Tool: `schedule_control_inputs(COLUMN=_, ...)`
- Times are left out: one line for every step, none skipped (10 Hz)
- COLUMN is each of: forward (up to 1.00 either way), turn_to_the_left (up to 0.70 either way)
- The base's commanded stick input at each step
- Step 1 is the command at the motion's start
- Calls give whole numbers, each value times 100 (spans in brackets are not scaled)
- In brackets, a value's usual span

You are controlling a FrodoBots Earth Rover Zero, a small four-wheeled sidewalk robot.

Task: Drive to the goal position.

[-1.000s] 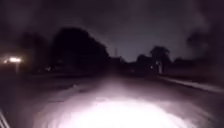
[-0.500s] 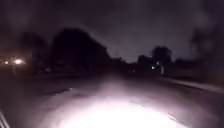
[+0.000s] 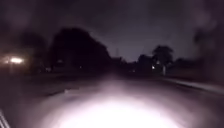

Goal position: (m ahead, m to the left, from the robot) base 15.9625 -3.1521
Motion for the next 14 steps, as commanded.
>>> schedule_control_inputs(forward=70, turn_to_the_left=0)
schedule_control_inputs(forward=70, turn_to_the_left=0)
schedule_control_inputs(forward=70, turn_to_the_left=0)
schedule_control_inputs(forward=70, turn_to_the_left=0)
schedule_control_inputs(forward=70, turn_to_the_left=0)
schedule_control_inputs(forward=70, turn_to_the_left=0)
schedule_control_inputs(forward=70, turn_to_the_left=0)
schedule_control_inputs(forward=70, turn_to_the_left=0)
schedule_control_inputs(forward=70, turn_to_the_left=0)
schedule_control_inputs(forward=70, turn_to_the_left=0)
schedule_control_inputs(forward=70, turn_to_the_left=0)
schedule_control_inputs(forward=70, turn_to_the_left=0)
schedule_control_inputs(forward=70, turn_to_the_left=0)
schedule_control_inputs(forward=70, turn_to_the_left=0)
